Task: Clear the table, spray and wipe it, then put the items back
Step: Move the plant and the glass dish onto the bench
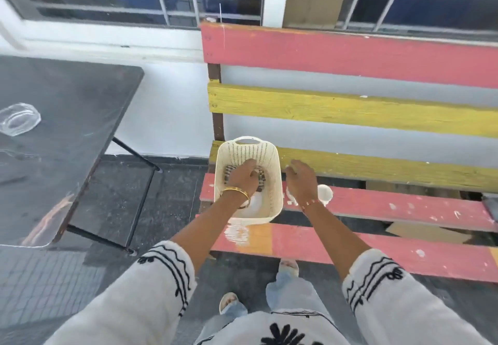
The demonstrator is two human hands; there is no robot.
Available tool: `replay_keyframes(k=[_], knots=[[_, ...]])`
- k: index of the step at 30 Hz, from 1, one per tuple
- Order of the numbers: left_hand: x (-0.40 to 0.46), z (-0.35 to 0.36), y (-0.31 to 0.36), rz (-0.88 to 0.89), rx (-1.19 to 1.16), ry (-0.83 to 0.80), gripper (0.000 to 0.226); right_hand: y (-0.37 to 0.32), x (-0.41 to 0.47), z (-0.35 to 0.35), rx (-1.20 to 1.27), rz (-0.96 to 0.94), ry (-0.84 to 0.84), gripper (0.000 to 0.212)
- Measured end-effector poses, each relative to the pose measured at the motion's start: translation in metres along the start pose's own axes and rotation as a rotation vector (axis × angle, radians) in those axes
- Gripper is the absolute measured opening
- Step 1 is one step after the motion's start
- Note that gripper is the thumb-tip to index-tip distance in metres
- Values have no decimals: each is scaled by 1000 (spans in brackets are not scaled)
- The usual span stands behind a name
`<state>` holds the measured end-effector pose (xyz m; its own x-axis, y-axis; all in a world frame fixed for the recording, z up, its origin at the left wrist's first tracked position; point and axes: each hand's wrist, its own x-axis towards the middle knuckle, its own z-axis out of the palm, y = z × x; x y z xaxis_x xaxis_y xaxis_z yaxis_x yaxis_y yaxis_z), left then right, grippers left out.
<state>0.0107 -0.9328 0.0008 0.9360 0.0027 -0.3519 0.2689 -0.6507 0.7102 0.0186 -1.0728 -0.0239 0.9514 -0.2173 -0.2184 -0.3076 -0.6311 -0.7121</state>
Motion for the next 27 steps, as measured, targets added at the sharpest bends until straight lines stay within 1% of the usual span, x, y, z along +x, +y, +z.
replay_keyframes(k=[2, 4, 6, 9, 13, 16, 21, 24, 27], knots=[[-7, -28, -6, -3, 20, 58, 39, -25, -4, 3, -22, -75, -23, 35], [-12, -55, -11, -6, 14, 117, 38, -50, -3, 10, -22, -156, -45, 38], [-19, -82, -15, -14, 23, 191, 35, -75, -2, 19, -15, -254, -77, 39], [-30, -112, -23, -73, 0, 300, 34, -108, -4, 30, -17, -380, -116, 37], [-58, -145, -43, -176, -31, 431, 35, -156, -15, 52, -62, -592, -212, 35], [-75, -166, -65, -253, -59, 527, 35, -184, -26, 76, -109, -744, -243, 36], [-109, -200, -106, -342, -3, 618, 36, -219, -61, 119, -98, -857, -329, 35], [-126, -223, -129, -359, -45, 682, 34, -239, -79, 149, -102, -899, -368, 31], [-142, -251, -161, -385, -98, 720, 34, -264, -103, 183, -85, -903, -423, 35]])
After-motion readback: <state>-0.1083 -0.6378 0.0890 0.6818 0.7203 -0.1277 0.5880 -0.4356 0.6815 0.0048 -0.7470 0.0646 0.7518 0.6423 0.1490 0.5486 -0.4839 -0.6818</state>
